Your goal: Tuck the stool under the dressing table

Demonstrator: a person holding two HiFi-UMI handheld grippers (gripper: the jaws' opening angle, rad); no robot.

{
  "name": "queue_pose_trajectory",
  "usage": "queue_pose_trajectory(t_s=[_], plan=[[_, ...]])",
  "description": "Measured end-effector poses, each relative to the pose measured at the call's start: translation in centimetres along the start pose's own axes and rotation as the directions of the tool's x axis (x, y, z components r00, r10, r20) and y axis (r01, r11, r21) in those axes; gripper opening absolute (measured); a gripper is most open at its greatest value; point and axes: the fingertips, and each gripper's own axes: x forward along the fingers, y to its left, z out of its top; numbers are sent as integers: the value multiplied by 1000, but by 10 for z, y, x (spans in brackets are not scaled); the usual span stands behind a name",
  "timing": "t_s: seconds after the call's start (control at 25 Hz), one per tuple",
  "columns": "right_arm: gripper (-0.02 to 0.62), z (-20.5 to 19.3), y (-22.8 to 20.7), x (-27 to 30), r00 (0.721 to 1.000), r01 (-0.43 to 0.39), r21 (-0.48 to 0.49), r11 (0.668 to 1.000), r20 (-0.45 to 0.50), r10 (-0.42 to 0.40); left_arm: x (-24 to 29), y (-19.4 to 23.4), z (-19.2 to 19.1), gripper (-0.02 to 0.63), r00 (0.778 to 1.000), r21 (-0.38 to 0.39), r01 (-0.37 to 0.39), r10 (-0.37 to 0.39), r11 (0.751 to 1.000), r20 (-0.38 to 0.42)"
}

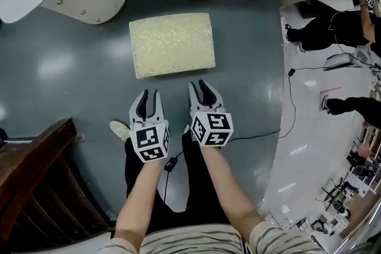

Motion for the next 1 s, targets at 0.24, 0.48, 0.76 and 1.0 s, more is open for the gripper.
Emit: queue_pose_trajectory(t_s=[0.24,0.48,0.76,1.0], plan=[[131,-31,-27,27,998,34,-10,999,-52,-34,38,4,-33,104,998,-36,-23,21,999,-52],[132,-64,-44,67,990,69,-15,998,-125,-70,71,24,-56,115,992,-43,-78,73,996,-103],[150,-78,-67,99,983,92,-42,995,-155,-97,95,34,-86,143,983,-25,-104,99,994,-152],[163,-98,-79,118,976,98,-72,993,-189,-110,114,38,-104,155,979,-9,-108,105,994,-175]])
